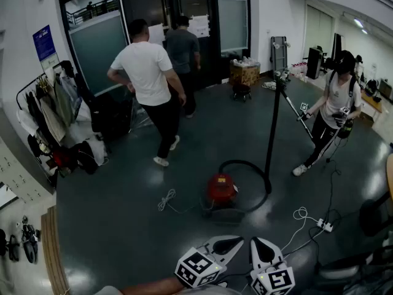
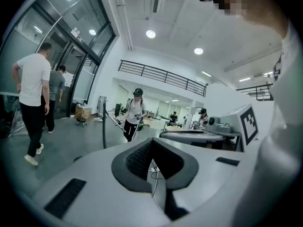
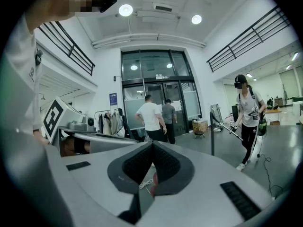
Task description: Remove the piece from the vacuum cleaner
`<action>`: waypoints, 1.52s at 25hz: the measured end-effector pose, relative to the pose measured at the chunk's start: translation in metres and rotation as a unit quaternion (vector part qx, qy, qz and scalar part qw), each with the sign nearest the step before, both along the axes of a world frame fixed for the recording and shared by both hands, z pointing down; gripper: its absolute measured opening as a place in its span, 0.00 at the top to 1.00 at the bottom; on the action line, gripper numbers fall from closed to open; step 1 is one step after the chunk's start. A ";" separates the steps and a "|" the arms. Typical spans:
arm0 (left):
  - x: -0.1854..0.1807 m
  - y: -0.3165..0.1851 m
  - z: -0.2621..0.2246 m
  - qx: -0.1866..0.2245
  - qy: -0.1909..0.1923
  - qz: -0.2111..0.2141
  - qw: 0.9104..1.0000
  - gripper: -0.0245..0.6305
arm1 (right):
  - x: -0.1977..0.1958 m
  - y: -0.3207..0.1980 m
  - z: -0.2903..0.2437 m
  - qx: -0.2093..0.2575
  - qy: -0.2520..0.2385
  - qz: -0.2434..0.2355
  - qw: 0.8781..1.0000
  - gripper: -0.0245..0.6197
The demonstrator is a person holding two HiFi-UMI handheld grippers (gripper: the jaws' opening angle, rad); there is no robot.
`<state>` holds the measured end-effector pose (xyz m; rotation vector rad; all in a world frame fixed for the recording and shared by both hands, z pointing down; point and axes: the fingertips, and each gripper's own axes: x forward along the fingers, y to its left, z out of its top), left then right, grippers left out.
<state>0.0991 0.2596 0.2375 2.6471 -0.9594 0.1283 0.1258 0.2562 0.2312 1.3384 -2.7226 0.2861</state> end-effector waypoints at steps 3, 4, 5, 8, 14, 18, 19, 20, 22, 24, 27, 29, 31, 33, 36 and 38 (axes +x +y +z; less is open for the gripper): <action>0.002 -0.001 0.001 0.001 -0.001 -0.001 1.000 0.95 | 0.001 -0.002 0.001 0.002 -0.001 -0.002 1.000 0.94; 0.003 -0.001 0.003 0.001 -0.001 -0.001 1.000 0.95 | 0.002 -0.002 0.002 0.002 -0.001 -0.002 1.000 0.94; 0.005 -0.001 0.004 0.001 -0.002 -0.001 1.000 0.95 | 0.003 -0.003 0.003 0.003 -0.001 -0.002 1.000 0.94; 0.008 -0.001 0.006 0.000 -0.004 -0.001 1.000 0.95 | 0.007 -0.003 0.004 0.002 -0.002 -0.004 1.000 0.94; 0.009 0.000 0.005 -0.002 -0.003 -0.004 1.000 0.95 | 0.005 -0.003 0.004 0.000 -0.001 -0.009 1.000 0.94; 0.011 0.000 0.010 -0.006 -0.003 -0.009 1.000 0.95 | 0.008 -0.003 0.008 -0.008 0.002 -0.011 1.000 0.94; 0.011 0.000 0.011 -0.006 -0.003 -0.010 1.000 0.95 | 0.008 -0.003 0.008 -0.010 0.003 -0.013 1.000 0.94; 0.010 0.000 0.012 -0.006 -0.003 -0.012 1.000 0.95 | 0.007 -0.004 0.009 -0.011 0.003 -0.015 1.000 0.94; 0.005 -0.002 0.015 -0.004 -0.001 -0.015 1.000 0.95 | 0.003 -0.006 0.010 -0.010 -0.004 -0.019 1.000 0.94; -0.002 -0.006 0.018 -0.005 0.000 -0.020 1.000 0.95 | -0.001 -0.009 0.010 -0.011 -0.015 -0.023 1.000 0.94; -0.017 -0.013 0.024 -0.010 -0.001 -0.028 1.000 0.95 | -0.010 -0.013 0.010 -0.015 -0.021 -0.026 0.999 0.94; -0.029 -0.018 0.026 -0.012 -0.001 -0.031 0.999 0.95 | -0.019 -0.018 0.009 -0.016 -0.027 -0.027 0.999 0.94; -0.044 -0.026 0.026 -0.013 -0.001 -0.033 0.999 0.95 | -0.033 -0.025 0.007 -0.018 -0.032 -0.027 0.999 0.94; -0.059 -0.033 0.029 -0.014 0.000 -0.032 0.999 0.95 | -0.046 -0.033 0.009 -0.022 -0.032 -0.023 0.999 0.94; -0.081 -0.046 0.036 -0.011 -0.004 -0.025 1.000 0.95 | -0.065 -0.046 0.013 -0.025 -0.033 -0.012 0.999 0.94; -0.096 -0.055 0.041 -0.007 -0.009 -0.018 1.000 0.95 | -0.076 -0.056 0.013 -0.024 -0.032 -0.003 0.999 0.94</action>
